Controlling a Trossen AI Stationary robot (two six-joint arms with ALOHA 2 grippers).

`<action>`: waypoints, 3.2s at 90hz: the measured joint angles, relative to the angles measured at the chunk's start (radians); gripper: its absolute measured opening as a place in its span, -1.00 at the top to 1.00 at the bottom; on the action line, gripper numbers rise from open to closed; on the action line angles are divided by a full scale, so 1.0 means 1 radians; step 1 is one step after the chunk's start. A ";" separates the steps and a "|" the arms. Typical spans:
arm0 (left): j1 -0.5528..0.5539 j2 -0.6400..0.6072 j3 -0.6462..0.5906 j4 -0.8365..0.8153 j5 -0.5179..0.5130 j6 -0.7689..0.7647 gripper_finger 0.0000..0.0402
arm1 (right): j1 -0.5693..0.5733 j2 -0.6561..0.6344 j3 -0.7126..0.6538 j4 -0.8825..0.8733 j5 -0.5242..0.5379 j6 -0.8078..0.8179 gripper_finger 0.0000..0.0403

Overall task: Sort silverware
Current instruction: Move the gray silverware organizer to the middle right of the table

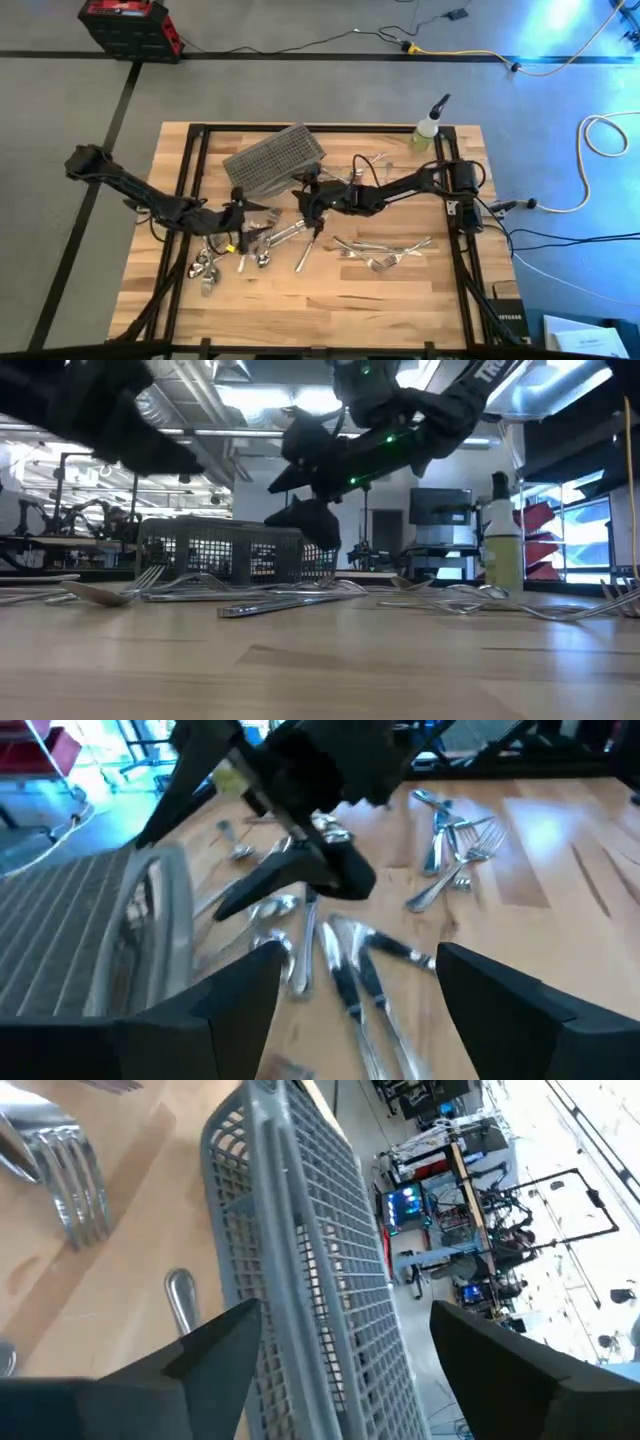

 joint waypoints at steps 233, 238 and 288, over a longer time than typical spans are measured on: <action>0.000 -0.095 -0.212 0.173 -0.048 -0.110 -0.27 | -0.226 -0.525 0.526 -1.246 -0.316 0.489 0.99; 0.001 -0.095 -0.212 0.173 -0.048 -0.107 -0.27 | -0.256 -0.577 0.526 -1.295 -0.366 0.522 0.99; 0.001 -0.095 -0.212 0.173 -0.055 -0.106 -0.27 | -0.333 -0.730 0.525 -1.837 -0.566 0.702 1.00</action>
